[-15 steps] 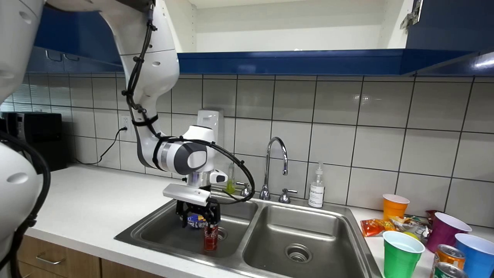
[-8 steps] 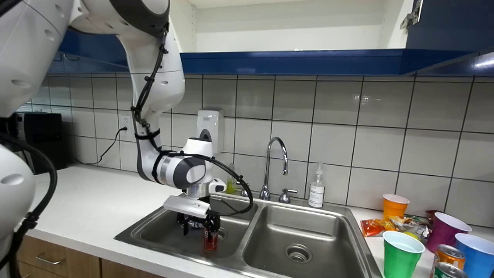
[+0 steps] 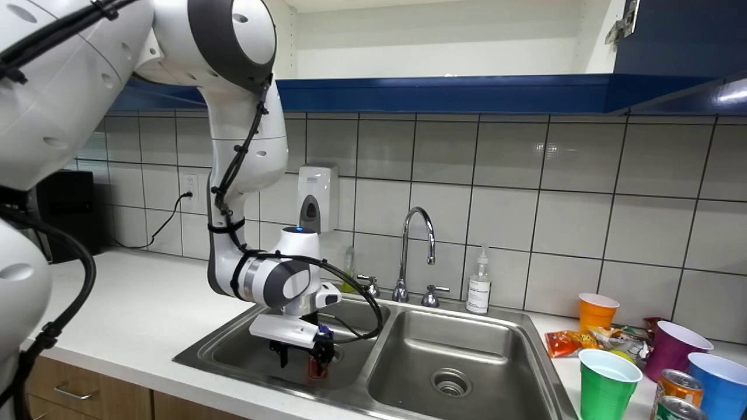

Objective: Put the red can in the open upper cabinet.

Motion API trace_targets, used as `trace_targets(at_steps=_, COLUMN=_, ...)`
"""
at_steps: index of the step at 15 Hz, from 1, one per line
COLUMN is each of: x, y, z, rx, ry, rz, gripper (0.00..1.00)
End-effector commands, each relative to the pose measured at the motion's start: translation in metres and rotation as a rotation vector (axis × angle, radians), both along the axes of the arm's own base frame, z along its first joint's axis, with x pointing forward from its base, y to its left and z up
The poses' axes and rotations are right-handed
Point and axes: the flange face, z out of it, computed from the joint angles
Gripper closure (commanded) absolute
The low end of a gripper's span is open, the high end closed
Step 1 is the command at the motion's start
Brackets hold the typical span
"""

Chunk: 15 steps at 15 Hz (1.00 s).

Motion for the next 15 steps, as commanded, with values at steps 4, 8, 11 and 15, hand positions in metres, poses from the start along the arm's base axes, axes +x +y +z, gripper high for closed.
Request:
trace_targets(at_steps=4, x=0.022, y=0.002, z=-0.017, rx=-0.017, ry=-0.074, rz=0.018, gripper=0.00)
trace_targets(at_steps=8, x=0.031, y=0.007, z=-0.026, rx=-0.022, ry=-0.103, rz=0.030, gripper=0.00)
trace_targets(at_steps=11, x=0.038, y=0.011, z=-0.030, rx=-0.029, ry=-0.128, rz=0.039, gripper=0.00)
trace_targets(at_steps=15, x=0.046, y=0.016, z=-0.033, rx=-0.046, ry=-0.167, rz=0.042, gripper=0.00)
